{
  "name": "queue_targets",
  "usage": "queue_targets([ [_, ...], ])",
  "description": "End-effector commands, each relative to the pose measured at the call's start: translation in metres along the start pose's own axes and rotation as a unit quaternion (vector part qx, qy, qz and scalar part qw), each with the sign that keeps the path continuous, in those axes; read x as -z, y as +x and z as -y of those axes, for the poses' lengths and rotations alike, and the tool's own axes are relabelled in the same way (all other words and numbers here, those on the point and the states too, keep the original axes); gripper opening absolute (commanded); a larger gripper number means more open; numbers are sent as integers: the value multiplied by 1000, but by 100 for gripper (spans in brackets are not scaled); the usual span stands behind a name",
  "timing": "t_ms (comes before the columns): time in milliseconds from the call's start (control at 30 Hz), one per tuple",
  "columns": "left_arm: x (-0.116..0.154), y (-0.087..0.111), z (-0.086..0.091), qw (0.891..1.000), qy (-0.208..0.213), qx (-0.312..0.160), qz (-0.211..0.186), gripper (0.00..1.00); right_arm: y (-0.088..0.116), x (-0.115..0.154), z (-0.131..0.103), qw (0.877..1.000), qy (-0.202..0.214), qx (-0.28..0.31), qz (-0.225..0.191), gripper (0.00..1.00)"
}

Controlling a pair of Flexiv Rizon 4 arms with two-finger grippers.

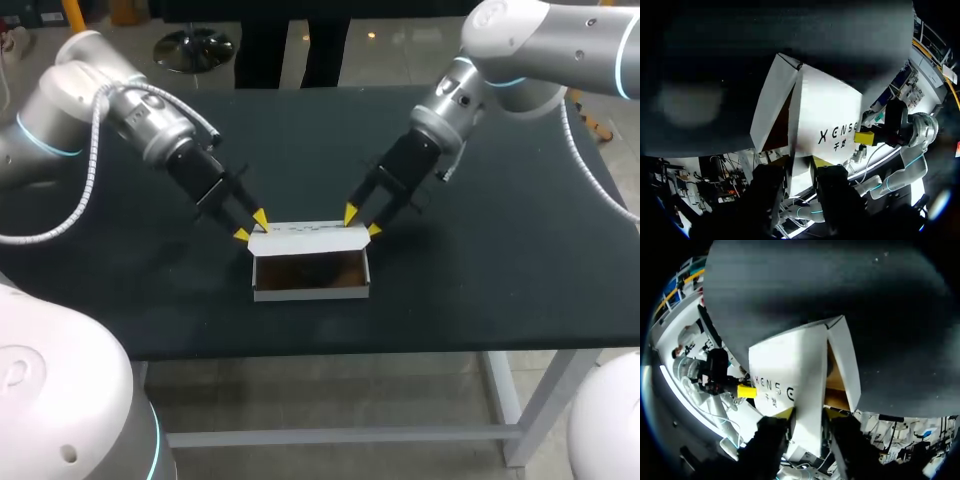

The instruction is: Assemble the packaging by folding the flat box into shape, placing the metal phone stand inside, and closing the box properly

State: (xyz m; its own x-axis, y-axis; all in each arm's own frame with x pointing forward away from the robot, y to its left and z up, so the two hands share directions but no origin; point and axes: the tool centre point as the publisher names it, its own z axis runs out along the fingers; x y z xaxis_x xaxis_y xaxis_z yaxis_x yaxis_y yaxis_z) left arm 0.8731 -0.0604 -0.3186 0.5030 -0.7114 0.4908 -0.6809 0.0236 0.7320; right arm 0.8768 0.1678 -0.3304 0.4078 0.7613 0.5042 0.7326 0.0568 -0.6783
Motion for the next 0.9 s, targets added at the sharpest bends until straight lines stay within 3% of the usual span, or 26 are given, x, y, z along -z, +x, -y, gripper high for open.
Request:
queue_targets([
  [33,-7,-2,1,1000,2,-4,0,30,4,-7,-1,1000,0,3,5,40],
  [667,-3,-13,-4,999,27,-28,1,38,-1,-11,-5,1000,-4,17,14,46],
  [900,6,-15,-9,998,48,-35,-2,49,-2,-11,-7,1000,-5,18,15,48],
])
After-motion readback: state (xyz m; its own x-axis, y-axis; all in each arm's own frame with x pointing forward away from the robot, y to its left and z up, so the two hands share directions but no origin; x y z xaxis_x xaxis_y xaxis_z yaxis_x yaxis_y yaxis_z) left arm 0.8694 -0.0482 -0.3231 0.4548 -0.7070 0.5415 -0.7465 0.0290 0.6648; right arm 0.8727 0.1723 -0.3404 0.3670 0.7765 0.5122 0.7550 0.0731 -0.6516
